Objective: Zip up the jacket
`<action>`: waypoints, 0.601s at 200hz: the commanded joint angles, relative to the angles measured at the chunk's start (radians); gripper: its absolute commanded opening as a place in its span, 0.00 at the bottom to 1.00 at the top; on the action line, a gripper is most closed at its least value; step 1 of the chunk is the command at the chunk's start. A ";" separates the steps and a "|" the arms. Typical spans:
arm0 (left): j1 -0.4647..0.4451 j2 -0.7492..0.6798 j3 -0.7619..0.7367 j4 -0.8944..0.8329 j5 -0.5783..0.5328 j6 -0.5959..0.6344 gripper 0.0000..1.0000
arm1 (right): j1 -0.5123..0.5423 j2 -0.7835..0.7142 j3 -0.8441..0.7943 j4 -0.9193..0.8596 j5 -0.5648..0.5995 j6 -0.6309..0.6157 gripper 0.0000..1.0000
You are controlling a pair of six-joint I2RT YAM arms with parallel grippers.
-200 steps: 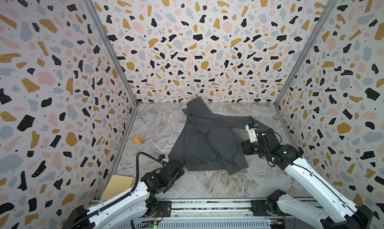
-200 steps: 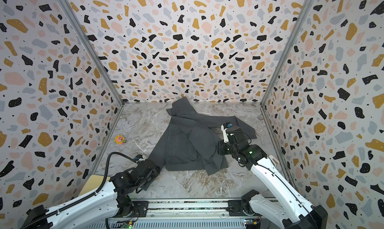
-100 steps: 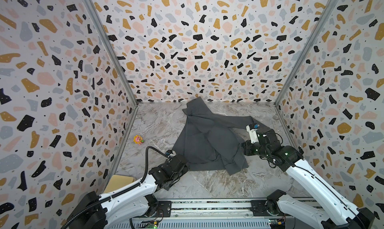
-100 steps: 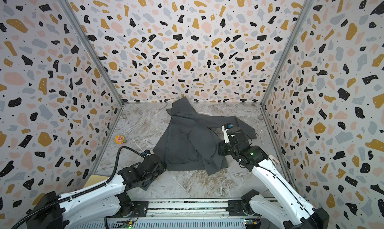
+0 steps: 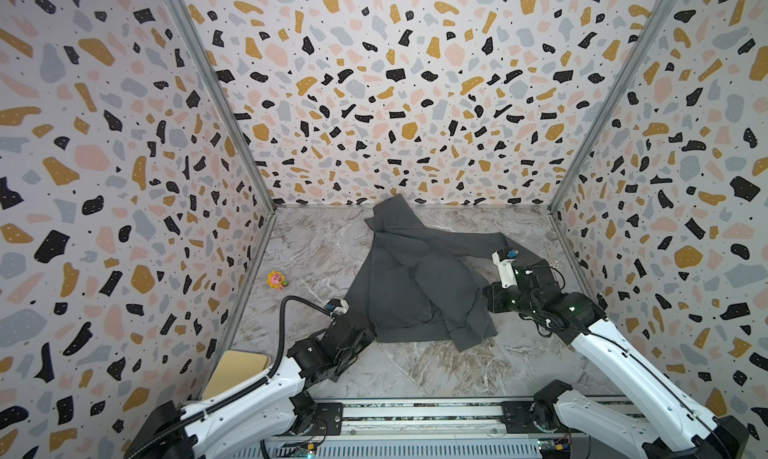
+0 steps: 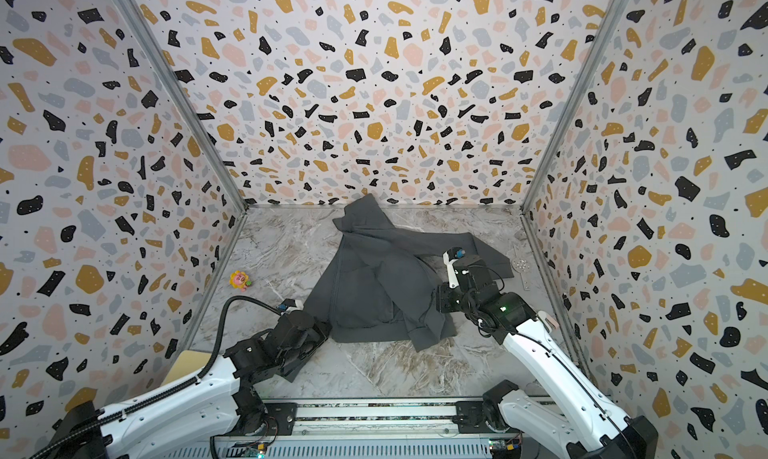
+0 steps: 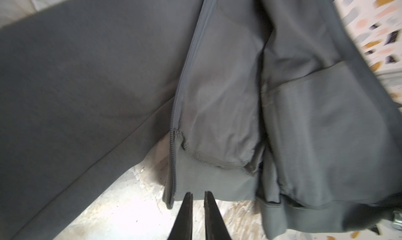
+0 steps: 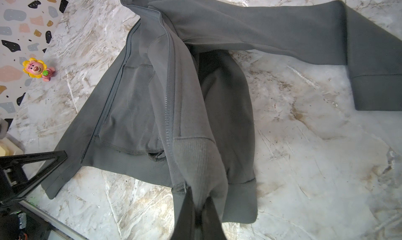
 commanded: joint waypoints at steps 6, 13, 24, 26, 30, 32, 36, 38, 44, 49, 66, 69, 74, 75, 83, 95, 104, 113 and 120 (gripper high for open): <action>0.009 -0.131 -0.058 -0.096 -0.095 -0.083 0.14 | -0.001 -0.017 0.005 -0.017 0.006 0.002 0.00; 0.014 -0.160 -0.068 -0.113 -0.102 -0.092 0.13 | 0.000 -0.016 0.005 -0.015 0.005 0.002 0.00; 0.023 -0.181 -0.089 -0.110 -0.086 -0.094 0.10 | 0.000 -0.014 0.006 -0.014 0.004 0.002 0.00; 0.025 -0.180 -0.092 -0.107 -0.081 -0.094 0.10 | 0.000 -0.014 0.006 -0.014 0.003 0.002 0.00; 0.027 -0.178 -0.097 -0.099 -0.071 -0.095 0.10 | -0.001 -0.013 0.006 -0.013 0.002 0.002 0.00; 0.027 -0.175 -0.099 -0.094 -0.065 -0.095 0.10 | -0.001 -0.013 0.006 -0.012 0.002 0.002 0.00; 0.028 -0.166 -0.102 -0.082 -0.055 -0.095 0.10 | 0.001 -0.011 0.006 -0.012 0.002 0.002 0.00; 0.029 -0.161 -0.103 -0.076 -0.049 -0.094 0.10 | -0.001 -0.010 0.005 -0.011 0.002 0.002 0.00; 0.029 -0.141 -0.104 -0.056 -0.034 -0.089 0.09 | -0.001 -0.009 0.006 -0.010 0.001 0.002 0.00; 0.029 -0.121 -0.102 -0.037 -0.022 -0.084 0.09 | 0.000 -0.008 0.007 -0.010 0.002 0.003 0.00; 0.029 -0.038 -0.079 0.011 0.011 -0.054 0.09 | 0.000 -0.011 0.008 -0.009 -0.001 0.005 0.00; 0.029 -0.024 -0.072 0.014 0.013 -0.049 0.09 | -0.001 -0.011 0.008 -0.009 -0.001 0.006 0.00; 0.029 -0.002 -0.062 0.020 0.019 -0.040 0.09 | 0.000 -0.013 0.006 -0.011 -0.001 0.005 0.00; 0.029 0.003 -0.061 0.021 0.020 -0.037 0.09 | 0.000 -0.014 0.006 -0.011 -0.001 0.005 0.00; 0.029 0.035 -0.046 0.034 0.028 -0.022 0.09 | -0.001 -0.017 0.006 -0.014 0.002 0.007 0.00; 0.029 0.080 -0.029 0.048 0.039 0.000 0.09 | 0.000 -0.023 0.006 -0.022 0.008 0.007 0.00; 0.029 0.112 -0.021 0.058 0.050 0.011 0.09 | 0.001 -0.028 0.003 -0.024 0.010 0.007 0.00; 0.029 0.143 -0.015 0.071 0.062 0.020 0.09 | -0.001 -0.033 0.000 -0.025 0.010 0.007 0.00; 0.029 0.163 -0.012 0.079 0.071 0.023 0.09 | -0.001 -0.037 -0.001 -0.027 0.010 0.008 0.00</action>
